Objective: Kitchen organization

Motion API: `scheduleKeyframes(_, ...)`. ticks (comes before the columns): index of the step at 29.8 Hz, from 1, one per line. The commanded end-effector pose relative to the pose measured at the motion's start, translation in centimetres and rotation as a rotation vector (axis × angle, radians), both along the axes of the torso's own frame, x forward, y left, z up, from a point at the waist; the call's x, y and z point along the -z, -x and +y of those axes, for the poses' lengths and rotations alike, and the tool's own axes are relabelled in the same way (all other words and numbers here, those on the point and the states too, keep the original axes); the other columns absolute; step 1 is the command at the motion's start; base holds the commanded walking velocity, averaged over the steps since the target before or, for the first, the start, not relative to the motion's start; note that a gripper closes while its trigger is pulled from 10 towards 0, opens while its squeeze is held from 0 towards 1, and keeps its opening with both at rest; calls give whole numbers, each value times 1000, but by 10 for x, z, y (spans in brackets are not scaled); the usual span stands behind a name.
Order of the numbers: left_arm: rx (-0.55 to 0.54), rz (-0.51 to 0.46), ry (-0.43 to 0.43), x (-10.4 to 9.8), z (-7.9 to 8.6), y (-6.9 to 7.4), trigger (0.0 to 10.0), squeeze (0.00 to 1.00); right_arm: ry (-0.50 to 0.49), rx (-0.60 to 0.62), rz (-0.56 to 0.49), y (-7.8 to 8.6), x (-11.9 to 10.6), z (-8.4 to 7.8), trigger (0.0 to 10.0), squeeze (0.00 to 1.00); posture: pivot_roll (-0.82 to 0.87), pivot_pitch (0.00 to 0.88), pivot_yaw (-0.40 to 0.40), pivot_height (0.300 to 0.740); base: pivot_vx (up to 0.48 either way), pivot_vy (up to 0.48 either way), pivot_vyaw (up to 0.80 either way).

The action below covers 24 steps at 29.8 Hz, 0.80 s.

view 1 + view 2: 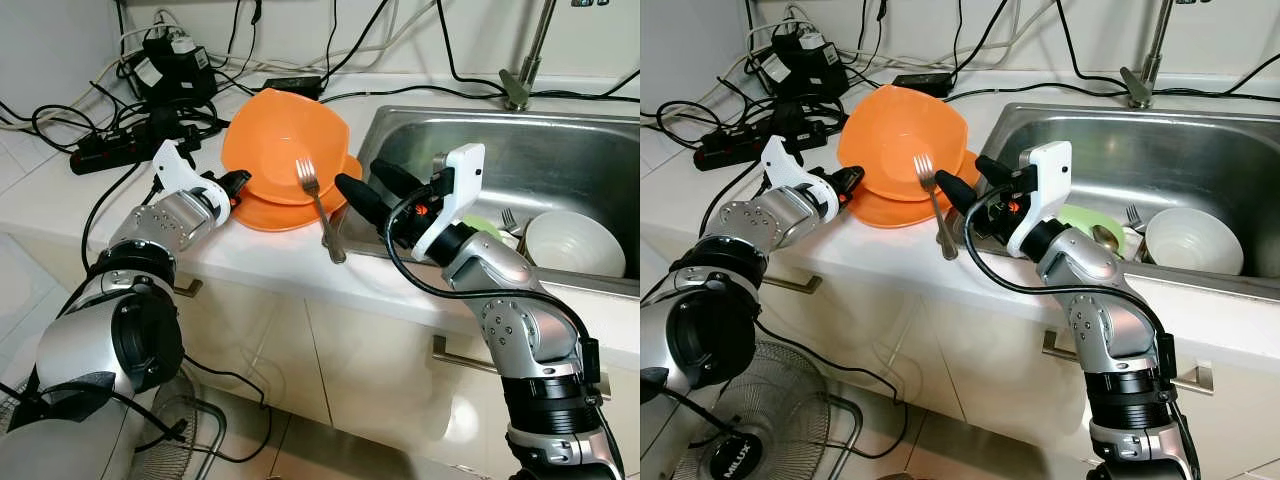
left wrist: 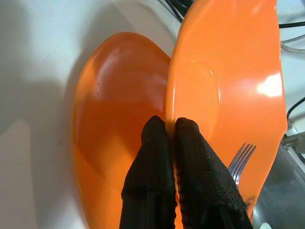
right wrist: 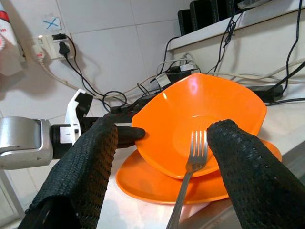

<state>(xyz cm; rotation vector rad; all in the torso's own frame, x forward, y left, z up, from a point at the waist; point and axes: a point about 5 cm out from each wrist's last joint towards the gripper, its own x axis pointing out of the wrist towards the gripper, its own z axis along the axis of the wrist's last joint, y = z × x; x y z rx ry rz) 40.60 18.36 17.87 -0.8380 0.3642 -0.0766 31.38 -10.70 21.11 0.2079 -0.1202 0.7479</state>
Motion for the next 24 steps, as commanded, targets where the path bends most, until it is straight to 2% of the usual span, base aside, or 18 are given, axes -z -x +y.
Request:
scheduleKeyframes(1,-17,70,-28,16,8,6,10000,1000,3,-1,-7,-1,-2,1,10000,0,-94,0,160,740,0,0,0)
scheduleKeyframes(24,-50,62,-22,11,13,5,10000,1000,3,-5,-6,-2,-2,2,10000,0,-91,0,154,740,0,0,0)
